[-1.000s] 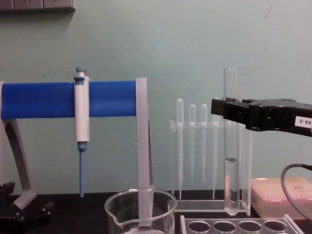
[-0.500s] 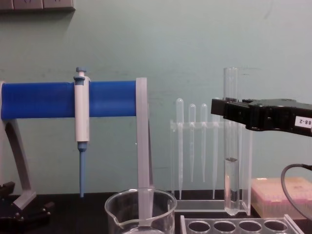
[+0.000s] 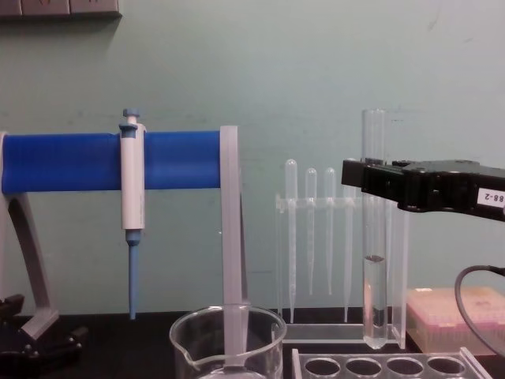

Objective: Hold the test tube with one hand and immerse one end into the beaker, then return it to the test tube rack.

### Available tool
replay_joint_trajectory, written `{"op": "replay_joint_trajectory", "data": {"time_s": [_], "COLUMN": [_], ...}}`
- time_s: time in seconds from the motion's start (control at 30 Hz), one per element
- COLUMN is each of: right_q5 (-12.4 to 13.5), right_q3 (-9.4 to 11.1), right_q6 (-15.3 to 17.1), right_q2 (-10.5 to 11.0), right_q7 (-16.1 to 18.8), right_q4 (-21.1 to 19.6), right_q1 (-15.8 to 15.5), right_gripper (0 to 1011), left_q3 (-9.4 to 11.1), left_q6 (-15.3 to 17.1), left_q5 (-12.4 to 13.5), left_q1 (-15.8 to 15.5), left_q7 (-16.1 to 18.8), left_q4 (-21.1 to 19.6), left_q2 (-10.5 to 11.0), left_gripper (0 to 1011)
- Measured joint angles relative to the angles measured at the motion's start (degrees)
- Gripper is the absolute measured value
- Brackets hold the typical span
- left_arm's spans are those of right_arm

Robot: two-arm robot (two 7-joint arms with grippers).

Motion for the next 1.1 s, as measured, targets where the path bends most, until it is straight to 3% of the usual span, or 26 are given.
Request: {"op": "replay_joint_trajectory", "data": {"time_s": [1.1], "right_q5": [0.0], "right_q3": [0.0], "right_q6": [0.0], "right_q2": [0.0], "right_q7": [0.0], "right_q4": [0.0], "right_q1": [0.0], "right_gripper": [225], "left_q3": [0.0], "left_q6": [0.0], "left_q5": [0.0], "left_q1": [0.0], "left_q7": [0.0], "left_q4": [0.0], "left_q2": [0.0], "left_gripper": [1000]}}
